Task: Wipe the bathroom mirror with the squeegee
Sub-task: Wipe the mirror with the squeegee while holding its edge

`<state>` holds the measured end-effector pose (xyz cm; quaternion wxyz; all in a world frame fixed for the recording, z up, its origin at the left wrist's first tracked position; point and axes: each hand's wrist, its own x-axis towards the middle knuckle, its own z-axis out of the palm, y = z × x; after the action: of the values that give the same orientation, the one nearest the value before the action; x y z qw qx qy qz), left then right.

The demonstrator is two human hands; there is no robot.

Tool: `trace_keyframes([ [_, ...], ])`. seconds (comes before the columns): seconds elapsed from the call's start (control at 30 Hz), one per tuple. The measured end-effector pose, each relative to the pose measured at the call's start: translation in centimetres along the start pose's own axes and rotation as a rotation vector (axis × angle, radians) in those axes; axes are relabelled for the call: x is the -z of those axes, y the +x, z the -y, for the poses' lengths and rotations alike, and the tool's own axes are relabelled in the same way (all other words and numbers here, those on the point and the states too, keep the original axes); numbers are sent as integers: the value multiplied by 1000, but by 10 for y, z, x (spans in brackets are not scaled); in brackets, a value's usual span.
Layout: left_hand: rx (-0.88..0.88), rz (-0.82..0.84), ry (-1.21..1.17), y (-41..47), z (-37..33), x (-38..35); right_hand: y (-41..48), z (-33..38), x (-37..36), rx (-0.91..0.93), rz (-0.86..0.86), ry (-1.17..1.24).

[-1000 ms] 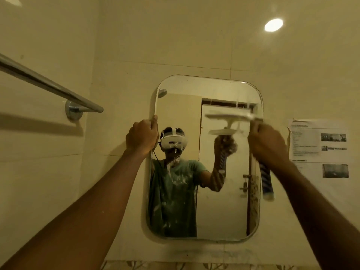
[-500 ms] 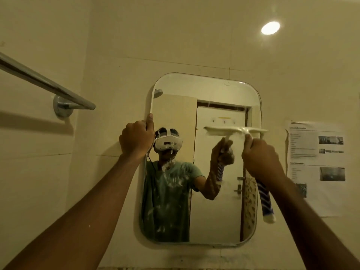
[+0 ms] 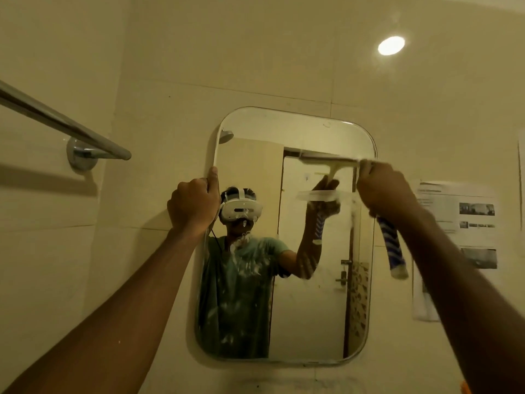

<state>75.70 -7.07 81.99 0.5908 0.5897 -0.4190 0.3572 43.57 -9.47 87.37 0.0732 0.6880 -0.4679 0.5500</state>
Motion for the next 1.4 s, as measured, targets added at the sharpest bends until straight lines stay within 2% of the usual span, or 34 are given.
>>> trace_keyframes([
  [0.2, 11, -25, -8, -4, -3, 2, -90, -34, -43, -60, 74, 42],
  [0.3, 21, -19, -20, -5, -5, 2, -68, -20, -24, -58, 72, 94],
  [0.43, 15, -25, -31, -5, -4, 2, 5, 18, 12, 15, -76, 107],
  [0.53, 18, -28, -24, -5, -4, 3, 31, 31, 21, 26, -33, 10],
  [0.6, 27, -29, -27, -6, -5, 2, 22, 22, 15, 18, -15, -21],
  [0.77, 34, -40, -28, -10, -5, 2, -59, -24, -30, -64, 33, 94],
  [0.87, 35, -20, -31, -14, -4, 5, -90, -34, -38, -79, 80, 41],
  [0.97, 32, -17, -20, -18, -3, 6, -73, -27, -22, -85, 71, 49],
  [1.1, 13, -20, -12, -18, -1, 6, 5, 3, 9, 21, -86, 41],
  [1.2, 8, -25, -8, -18, -1, 5, 38, 16, 22, 31, -110, 3],
  [1.3, 8, -43, 1, -19, -1, 4, 21, 3, 8, 7, -82, 9],
  [1.4, 17, -40, 3, -19, 1, 2, -35, -23, -25, -38, -68, 103],
])
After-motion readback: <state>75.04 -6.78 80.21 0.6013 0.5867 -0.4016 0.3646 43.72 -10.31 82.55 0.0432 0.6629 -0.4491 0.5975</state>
